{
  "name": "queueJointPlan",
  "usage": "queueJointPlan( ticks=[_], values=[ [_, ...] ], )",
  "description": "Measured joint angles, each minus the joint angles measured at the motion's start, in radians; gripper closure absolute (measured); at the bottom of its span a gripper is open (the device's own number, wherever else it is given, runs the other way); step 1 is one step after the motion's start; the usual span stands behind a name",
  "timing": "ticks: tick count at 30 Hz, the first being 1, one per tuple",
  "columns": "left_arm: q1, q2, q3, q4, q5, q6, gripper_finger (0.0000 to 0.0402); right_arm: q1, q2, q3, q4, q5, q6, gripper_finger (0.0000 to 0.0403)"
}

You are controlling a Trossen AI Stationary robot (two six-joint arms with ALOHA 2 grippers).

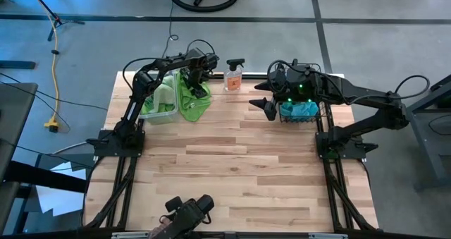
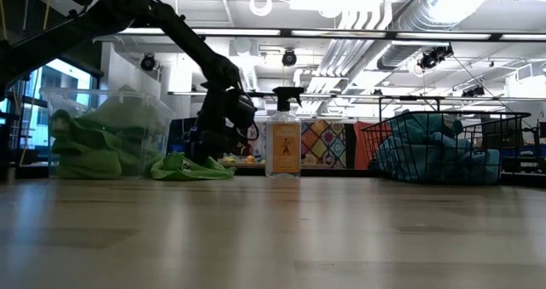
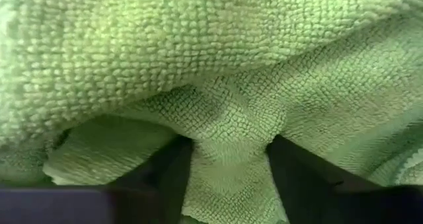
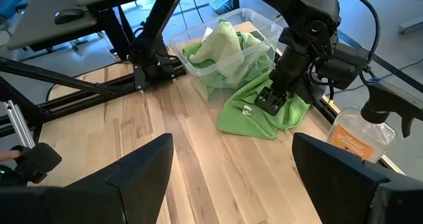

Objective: Sort microfiber towel by color & place in baskets
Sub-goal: Put the green microfiber cloth into the bin

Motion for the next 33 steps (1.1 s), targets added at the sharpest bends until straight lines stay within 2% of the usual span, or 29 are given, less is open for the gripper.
queueJointPlan(
  ticks=[2, 6, 7, 21, 33],
  values=[
    [-0.003, 0.001, 0.000, -0.002, -0.003, -0.009, 0.0257, 0.000, 0.000, 0.000, -0.001, 0.000, 0.000, 0.0096],
    [-0.004, 0.002, 0.000, -0.005, 0.016, -0.024, 0.0375, 0.000, 0.000, 0.000, -0.005, 0.000, 0.000, 0.0096],
    [-0.002, 0.002, 0.000, -0.004, 0.023, -0.026, 0.0386, 0.000, 0.000, 0.000, -0.005, 0.000, 0.000, 0.0096],
    [-0.001, -0.013, -0.001, -0.023, 0.042, 0.010, 0.0401, 0.000, 0.000, 0.000, -0.005, 0.000, 0.019, 0.0096],
    [0.052, -0.213, 0.002, 0.000, 0.042, 0.002, 0.0401, 0.000, 0.000, 0.000, -0.004, 0.000, 0.011, 0.0096]
  ],
)
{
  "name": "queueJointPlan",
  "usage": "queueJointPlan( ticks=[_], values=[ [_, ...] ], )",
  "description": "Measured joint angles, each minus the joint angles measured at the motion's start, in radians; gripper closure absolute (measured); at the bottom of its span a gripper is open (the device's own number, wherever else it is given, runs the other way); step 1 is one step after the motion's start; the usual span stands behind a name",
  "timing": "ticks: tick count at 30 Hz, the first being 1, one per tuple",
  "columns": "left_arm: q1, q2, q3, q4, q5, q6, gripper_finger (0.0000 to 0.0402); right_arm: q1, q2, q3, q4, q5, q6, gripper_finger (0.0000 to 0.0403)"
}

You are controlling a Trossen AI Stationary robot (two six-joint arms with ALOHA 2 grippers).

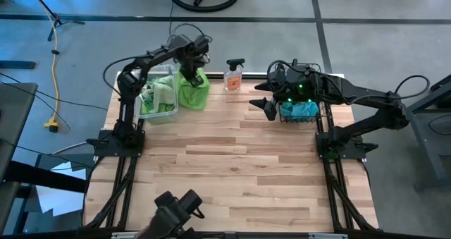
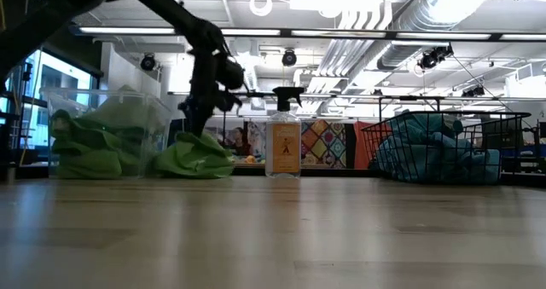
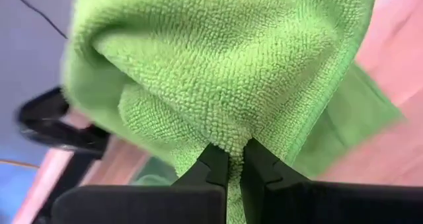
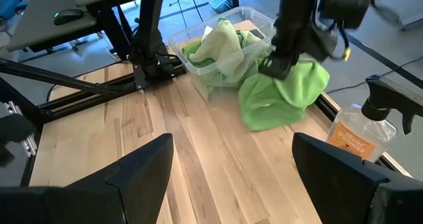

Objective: Sort microfiber towel by color & place in baskets
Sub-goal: Put the green microfiber cloth into the bin

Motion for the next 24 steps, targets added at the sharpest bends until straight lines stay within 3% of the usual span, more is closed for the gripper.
queueJointPlan(
  ticks=[14, 24],
  values=[
    [0.011, -0.301, 0.001, 0.081, 0.002, -0.020, 0.0401, 0.000, 0.000, 0.000, 0.016, 0.031, -0.018, 0.0096],
    [0.019, -0.505, 0.001, 0.143, -0.009, -0.019, 0.0401, 0.000, 0.000, 0.000, 0.123, 0.031, -0.072, 0.0096]
  ],
)
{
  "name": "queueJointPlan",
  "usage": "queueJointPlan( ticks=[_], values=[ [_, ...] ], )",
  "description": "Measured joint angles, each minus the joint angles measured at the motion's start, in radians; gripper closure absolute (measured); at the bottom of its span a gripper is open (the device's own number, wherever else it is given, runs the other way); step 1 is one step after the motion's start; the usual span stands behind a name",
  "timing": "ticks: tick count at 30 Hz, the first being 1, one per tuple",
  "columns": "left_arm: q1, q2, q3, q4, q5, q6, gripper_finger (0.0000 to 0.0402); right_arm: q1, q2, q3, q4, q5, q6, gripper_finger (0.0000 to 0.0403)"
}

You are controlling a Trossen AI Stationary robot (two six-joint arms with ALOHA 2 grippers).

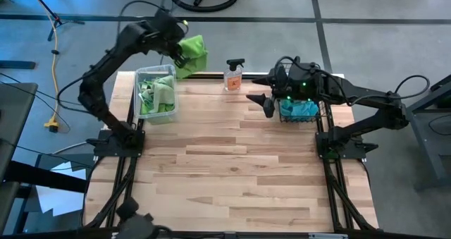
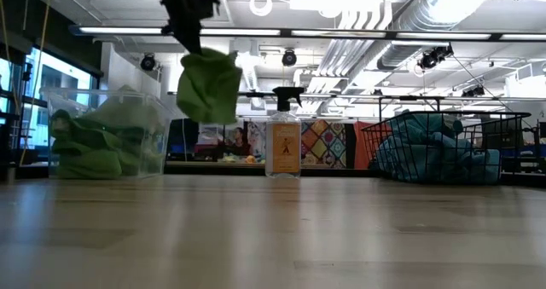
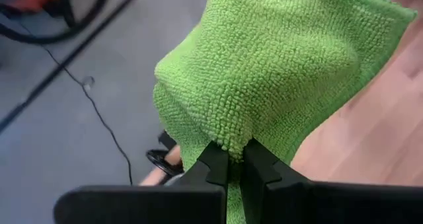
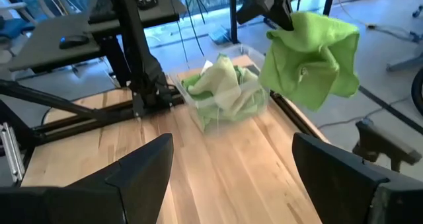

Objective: Sort microfiber towel by color & place in baskets
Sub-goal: Put the green microfiber cloth into the bin

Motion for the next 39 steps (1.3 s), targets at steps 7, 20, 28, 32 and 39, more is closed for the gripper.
queueJointPlan(
  ticks=[7, 20, 28, 32, 39],
  values=[
    [0.012, -0.109, 0.000, 0.050, 0.000, 0.017, 0.0401, -0.001, 0.000, 0.000, 0.034, 0.000, -0.025, 0.0096],
    [0.012, -0.213, -0.014, -0.007, -0.003, 0.001, 0.0401, -0.001, 0.038, 0.001, 0.049, -0.002, -0.019, 0.0096],
    [0.012, -0.497, -0.302, 0.009, -0.115, -0.032, 0.0401, -0.001, 0.062, 0.000, 0.050, -0.009, -0.025, 0.0096],
    [0.019, -0.648, -0.446, 0.011, -0.226, -0.034, 0.0401, -0.001, 0.067, 0.000, 0.052, -0.009, -0.025, 0.0096],
    [0.050, -0.699, -0.498, 0.017, -0.291, 0.070, 0.0401, -0.001, 0.066, 0.000, 0.060, -0.009, -0.025, 0.0096]
  ],
)
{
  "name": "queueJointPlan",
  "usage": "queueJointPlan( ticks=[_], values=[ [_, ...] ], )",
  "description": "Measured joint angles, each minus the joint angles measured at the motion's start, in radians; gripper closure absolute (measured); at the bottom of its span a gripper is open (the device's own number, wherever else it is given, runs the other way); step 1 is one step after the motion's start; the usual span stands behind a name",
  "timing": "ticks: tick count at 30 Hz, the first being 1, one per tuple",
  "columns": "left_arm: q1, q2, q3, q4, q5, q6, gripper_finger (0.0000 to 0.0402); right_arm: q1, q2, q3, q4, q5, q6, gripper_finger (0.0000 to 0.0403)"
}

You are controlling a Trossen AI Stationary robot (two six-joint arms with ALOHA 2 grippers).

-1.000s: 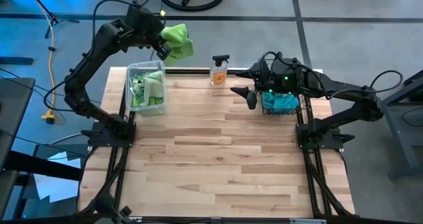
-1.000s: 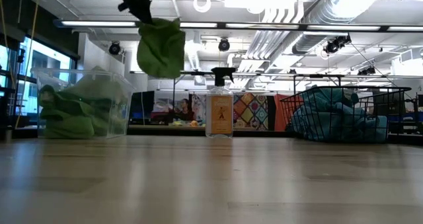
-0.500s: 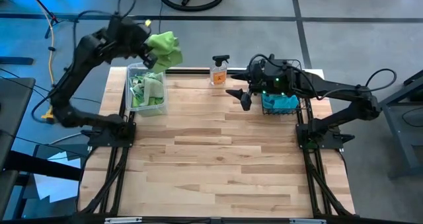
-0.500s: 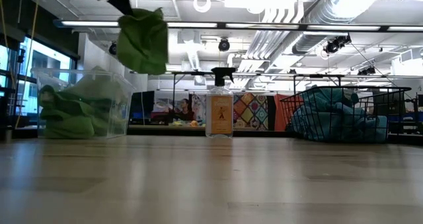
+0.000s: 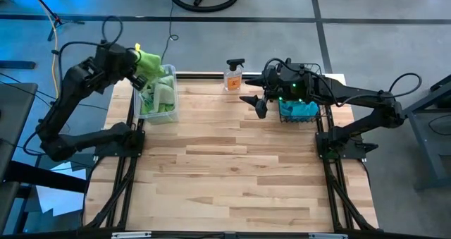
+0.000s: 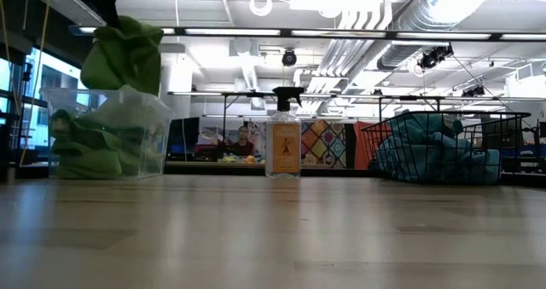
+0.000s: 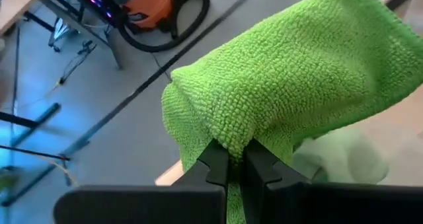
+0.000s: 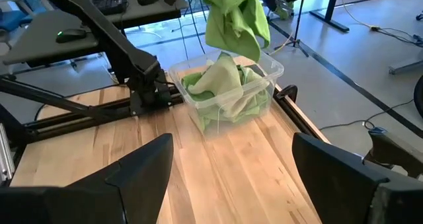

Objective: Sort microfiber towel by color & place in baskets
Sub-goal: Put the green microfiber cloth into the bin

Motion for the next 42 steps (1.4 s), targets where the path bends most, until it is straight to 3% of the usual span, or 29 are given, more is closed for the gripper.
queueJointPlan(
  ticks=[8, 13, 23, 35, 42],
  values=[
    [-0.015, 0.070, -0.001, -0.043, -0.085, 0.018, 0.0401, 0.000, 0.000, 0.000, 0.001, 0.000, 0.008, 0.0096],
    [-0.028, 0.078, -0.021, -0.064, 0.018, -0.078, 0.0401, 0.000, 0.000, 0.000, 0.004, 0.000, 0.008, 0.0096],
    [-0.065, 0.070, -0.293, 0.007, -0.036, -0.156, 0.0401, 0.000, 0.000, 0.000, 0.001, 0.000, 0.007, 0.0096],
    [-0.065, 0.076, -0.566, 0.302, 0.162, -0.106, 0.0401, -0.022, 0.000, 0.000, 0.000, 0.000, 0.000, 0.0096],
    [-0.064, 0.193, -0.576, 0.306, 0.302, -0.078, 0.0401, -0.031, 0.000, 0.000, -0.001, 0.000, 0.000, 0.0096]
  ],
)
